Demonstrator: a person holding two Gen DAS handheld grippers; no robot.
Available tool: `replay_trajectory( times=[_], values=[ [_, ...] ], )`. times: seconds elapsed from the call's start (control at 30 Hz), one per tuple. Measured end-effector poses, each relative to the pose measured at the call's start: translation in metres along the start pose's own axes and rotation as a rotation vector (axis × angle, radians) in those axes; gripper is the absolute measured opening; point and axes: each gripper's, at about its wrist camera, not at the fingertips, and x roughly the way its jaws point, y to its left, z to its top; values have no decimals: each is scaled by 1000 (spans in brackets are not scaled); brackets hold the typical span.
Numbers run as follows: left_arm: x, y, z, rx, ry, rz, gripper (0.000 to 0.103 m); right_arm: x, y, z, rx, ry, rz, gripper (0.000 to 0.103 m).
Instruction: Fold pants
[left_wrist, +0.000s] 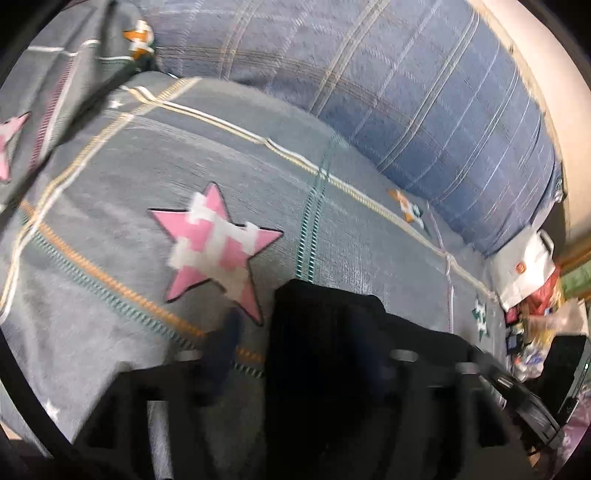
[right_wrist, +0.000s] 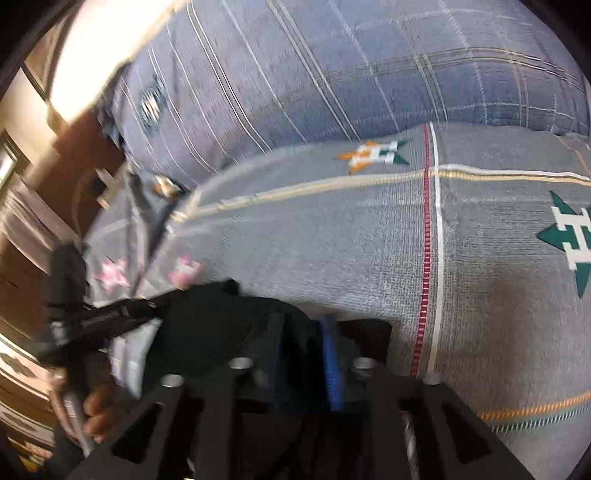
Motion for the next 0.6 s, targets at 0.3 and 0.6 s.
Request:
replay_trajectory(
  times=[0.3, 0.6],
  values=[
    [-35, 20, -69, -36, 47, -79, 68, -36, -30, -56, 267, -29, 106, 102],
    [-28, 3, -102, 59, 50, -36, 41, -8, -5, -88, 203, 79, -24, 56]
  ],
)
